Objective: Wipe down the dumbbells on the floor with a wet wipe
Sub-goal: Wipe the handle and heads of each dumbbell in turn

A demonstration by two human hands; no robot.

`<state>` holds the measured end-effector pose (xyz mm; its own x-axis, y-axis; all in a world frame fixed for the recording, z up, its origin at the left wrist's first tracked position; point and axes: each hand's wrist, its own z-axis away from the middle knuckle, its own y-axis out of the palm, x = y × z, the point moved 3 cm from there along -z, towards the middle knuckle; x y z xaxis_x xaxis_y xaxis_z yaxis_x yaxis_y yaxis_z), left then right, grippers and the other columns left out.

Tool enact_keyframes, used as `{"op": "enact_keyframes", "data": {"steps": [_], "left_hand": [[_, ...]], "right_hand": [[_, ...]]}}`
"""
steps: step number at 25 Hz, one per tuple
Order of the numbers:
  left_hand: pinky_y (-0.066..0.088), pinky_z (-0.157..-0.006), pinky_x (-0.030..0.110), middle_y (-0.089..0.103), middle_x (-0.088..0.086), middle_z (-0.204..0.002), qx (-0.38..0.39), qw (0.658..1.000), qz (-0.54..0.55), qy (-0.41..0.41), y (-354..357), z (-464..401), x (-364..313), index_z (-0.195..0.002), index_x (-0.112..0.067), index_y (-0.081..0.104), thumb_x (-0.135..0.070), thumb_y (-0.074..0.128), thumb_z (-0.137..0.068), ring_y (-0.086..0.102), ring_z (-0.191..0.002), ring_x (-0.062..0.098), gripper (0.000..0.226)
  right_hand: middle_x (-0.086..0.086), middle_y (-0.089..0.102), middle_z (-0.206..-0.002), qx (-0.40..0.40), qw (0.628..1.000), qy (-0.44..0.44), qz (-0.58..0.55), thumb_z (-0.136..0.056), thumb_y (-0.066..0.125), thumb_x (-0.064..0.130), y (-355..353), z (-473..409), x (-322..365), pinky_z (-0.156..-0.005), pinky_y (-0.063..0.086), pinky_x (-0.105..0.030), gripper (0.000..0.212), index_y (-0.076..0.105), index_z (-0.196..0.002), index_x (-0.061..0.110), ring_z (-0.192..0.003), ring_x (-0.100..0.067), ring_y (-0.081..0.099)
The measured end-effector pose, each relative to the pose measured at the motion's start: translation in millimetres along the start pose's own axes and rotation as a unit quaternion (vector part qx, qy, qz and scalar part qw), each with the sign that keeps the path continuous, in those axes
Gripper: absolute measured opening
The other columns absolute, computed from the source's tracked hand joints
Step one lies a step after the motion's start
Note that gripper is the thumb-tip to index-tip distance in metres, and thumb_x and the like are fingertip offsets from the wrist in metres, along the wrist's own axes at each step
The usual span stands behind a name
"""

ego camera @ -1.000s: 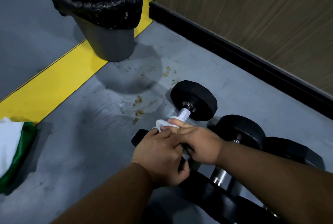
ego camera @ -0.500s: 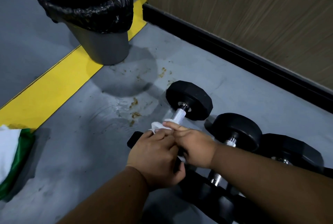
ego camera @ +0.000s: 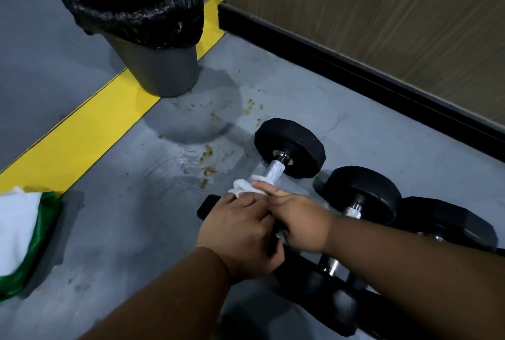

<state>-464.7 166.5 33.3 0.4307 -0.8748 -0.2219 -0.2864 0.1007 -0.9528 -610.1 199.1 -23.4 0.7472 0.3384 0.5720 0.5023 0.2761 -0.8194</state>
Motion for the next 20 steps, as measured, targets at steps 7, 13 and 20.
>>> {"op": "enact_keyframes", "data": {"steps": [7, 13, 20], "left_hand": [[0.023, -0.065, 0.030, 0.055, 0.000, -0.068, 0.011, 0.999, -0.040, 0.014, 1, 2, -1, -0.061, -0.018, 0.063, -0.049, 0.066, -0.073, 0.050, -0.066, 0.024, 0.033], [0.036, -0.066, 0.032, 0.058, 0.001, -0.070, 0.003, 0.999, -0.025, 0.019, 4, 1, -14, -0.063, -0.017, 0.065, -0.041, 0.069, -0.070, 0.056, -0.073, 0.029, 0.025], [0.030, -0.066, 0.034, 0.053, -0.001, -0.069, -0.003, 0.998, -0.058, 0.039, 13, 3, -36, -0.058, -0.019, 0.060, -0.036, 0.064, -0.081, 0.051, -0.069, 0.023, 0.029]], "right_hand": [[0.008, 0.026, -0.165, -0.067, 0.990, 0.122, -0.016, -0.079, 0.056, -0.012, -15, -8, -21, -0.126, 0.020, -0.030, 0.085, 0.042, -0.153, 0.026, -0.156, -0.011, 0.006], [0.008, 0.029, -0.165, -0.012, 0.999, 0.045, -0.016, -0.082, 0.056, -0.012, -9, 3, -7, -0.123, 0.018, -0.018, 0.087, 0.032, -0.158, 0.023, -0.154, -0.011, 0.018], [0.013, 0.026, -0.163, -0.075, 0.988, 0.135, -0.018, -0.076, 0.054, -0.019, -25, 7, -29, -0.126, 0.022, -0.033, 0.087, 0.045, -0.152, 0.022, -0.155, -0.008, 0.007]]}}
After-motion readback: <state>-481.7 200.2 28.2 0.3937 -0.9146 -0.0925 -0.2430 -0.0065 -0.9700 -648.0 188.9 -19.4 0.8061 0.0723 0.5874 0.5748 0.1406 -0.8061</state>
